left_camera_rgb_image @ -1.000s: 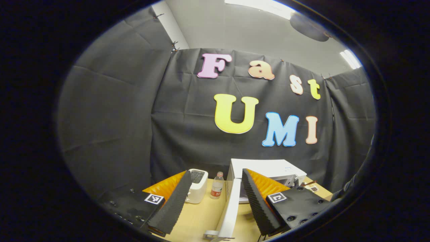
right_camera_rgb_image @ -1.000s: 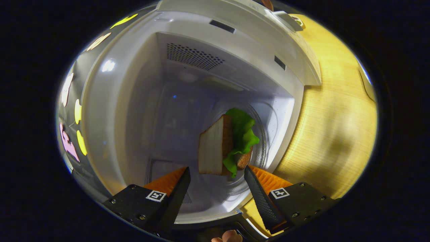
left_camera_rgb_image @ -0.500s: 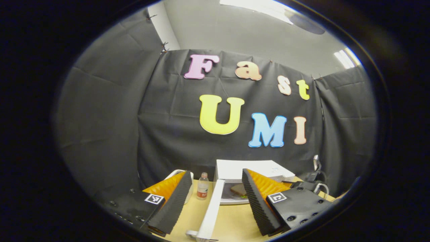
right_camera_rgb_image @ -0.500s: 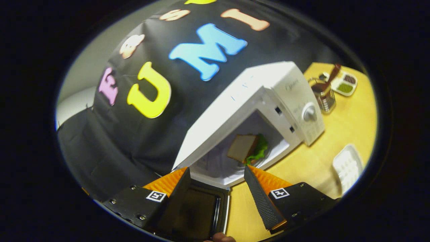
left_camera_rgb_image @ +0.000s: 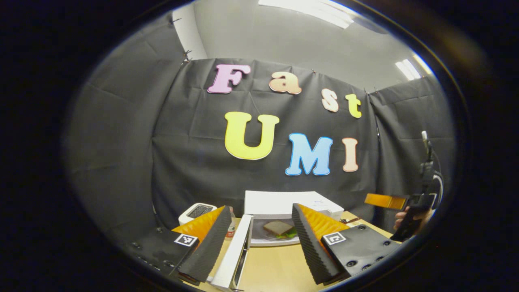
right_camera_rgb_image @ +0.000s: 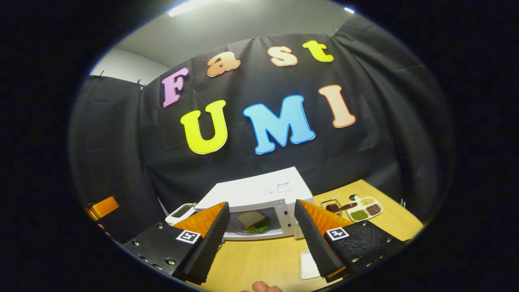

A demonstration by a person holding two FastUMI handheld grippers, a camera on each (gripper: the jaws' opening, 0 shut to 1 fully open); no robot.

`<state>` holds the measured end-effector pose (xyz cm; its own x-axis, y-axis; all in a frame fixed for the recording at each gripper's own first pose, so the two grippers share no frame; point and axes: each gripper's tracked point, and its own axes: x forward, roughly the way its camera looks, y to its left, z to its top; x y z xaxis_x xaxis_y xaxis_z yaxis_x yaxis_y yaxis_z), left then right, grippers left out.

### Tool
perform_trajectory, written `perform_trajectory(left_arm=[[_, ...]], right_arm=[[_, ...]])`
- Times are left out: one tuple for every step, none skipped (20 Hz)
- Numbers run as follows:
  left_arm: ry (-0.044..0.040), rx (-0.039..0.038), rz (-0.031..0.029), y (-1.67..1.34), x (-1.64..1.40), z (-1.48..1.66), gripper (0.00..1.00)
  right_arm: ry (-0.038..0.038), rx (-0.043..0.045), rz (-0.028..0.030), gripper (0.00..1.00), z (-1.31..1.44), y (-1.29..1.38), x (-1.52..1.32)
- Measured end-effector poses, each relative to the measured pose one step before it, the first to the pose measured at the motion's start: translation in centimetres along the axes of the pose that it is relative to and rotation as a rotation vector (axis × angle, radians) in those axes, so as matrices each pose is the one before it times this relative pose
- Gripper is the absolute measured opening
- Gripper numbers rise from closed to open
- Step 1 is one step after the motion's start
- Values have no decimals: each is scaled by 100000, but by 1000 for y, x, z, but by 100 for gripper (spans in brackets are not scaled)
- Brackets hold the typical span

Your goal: Open the microwave oven with the left hand, put the food in, and close the microwave oven.

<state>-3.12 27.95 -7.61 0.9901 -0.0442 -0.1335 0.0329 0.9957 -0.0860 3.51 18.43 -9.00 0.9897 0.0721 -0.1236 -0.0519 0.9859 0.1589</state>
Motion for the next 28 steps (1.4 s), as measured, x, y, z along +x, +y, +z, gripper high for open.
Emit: perform_trajectory(left_arm=[[-389,431,-214,-311,-55,155,97],[-437,371,28,-245,-125,148,96],[-315,599,15,-184,-168,19,96],[-140,811,312,-47,-137,-21,96],[88,793,254,64,-186,46,96],[53,613,477,115,-330,-32,97],[292,376,309,246,-229,-203,96],[595,108,172,197,-313,-160,95],[803,-68,101,414,-421,-214,96],[1219,-731,-1772,-75,-313,-408,79],[1050,200,681,481,-472,-426,61],[1271,1198,2920,1284,-323,-517,44],[3005,-151,762,1155,-1086,-1130,26],[4069,-1164,-2104,148,-403,-1057,9],[2607,960,2252,1192,-610,-1387,7],[2681,1458,2613,1543,-625,-1319,7],[2723,446,2305,1434,-500,-1153,7],[2464,-416,2449,1180,-452,-1074,5],[2643,-1044,2697,1089,-358,-1283,5],[2294,-1402,1835,961,-246,-1248,7],[2498,-1613,1873,1018,-152,-1332,7],[2588,-1980,1337,937,-1,-1187,5],[2261,-2447,416,429,150,-1060,7],[1746,-2365,-405,147,277,-851,9],[1784,-1023,195,147,342,-1007,9],[1591,1020,917,443,436,-920,7],[2682,584,-357,-2,524,-1217,8],[1509,399,-716,-133,393,-575,7]], right_arm=[[-2542,-1785,-1360,96,969,-343,-624],[-2274,-2006,-1103,96,824,-284,-471],[-1988,-1867,-1405,96,914,-411,-459],[-2073,-2314,-670,96,827,-215,-415],[-1604,-2422,-824,96,606,-102,-396],[-1491,-1146,-880,96,390,-210,-352],[-1583,-526,-156,96,462,63,-232],[-860,116,409,97,379,149,-129],[-542,474,1335,97,25,430,-100],[-595,246,771,97,167,291,50],[-295,-117,740,97,131,228,112],[34,-526,1711,97,31,468,111],[362,-314,1418,97,-18,468,19],[626,78,1123,97,-54,322,77],[998,-67,241,97,-163,148,24],[732,28,-36,97,-100,4,40],[83,-177,459,97,52,187,73],[-202,-454,234,97,119,72,9],[-442,-537,361,97,163,25,56],[-119,-525,495,97,93,76,57],[156,-406,427,97,-95,70,25],[299,-245,334,96,-65,38,45],[399,94,188,96,8,44,-19],[350,198,298,97,-40,27,62],[629,251,168,97,-154,-5,158],[1112,223,128,97,-249,-121,118],[1500,293,382,97,-364,-20,45],[1596,324,58,97,-312,-189,21]])
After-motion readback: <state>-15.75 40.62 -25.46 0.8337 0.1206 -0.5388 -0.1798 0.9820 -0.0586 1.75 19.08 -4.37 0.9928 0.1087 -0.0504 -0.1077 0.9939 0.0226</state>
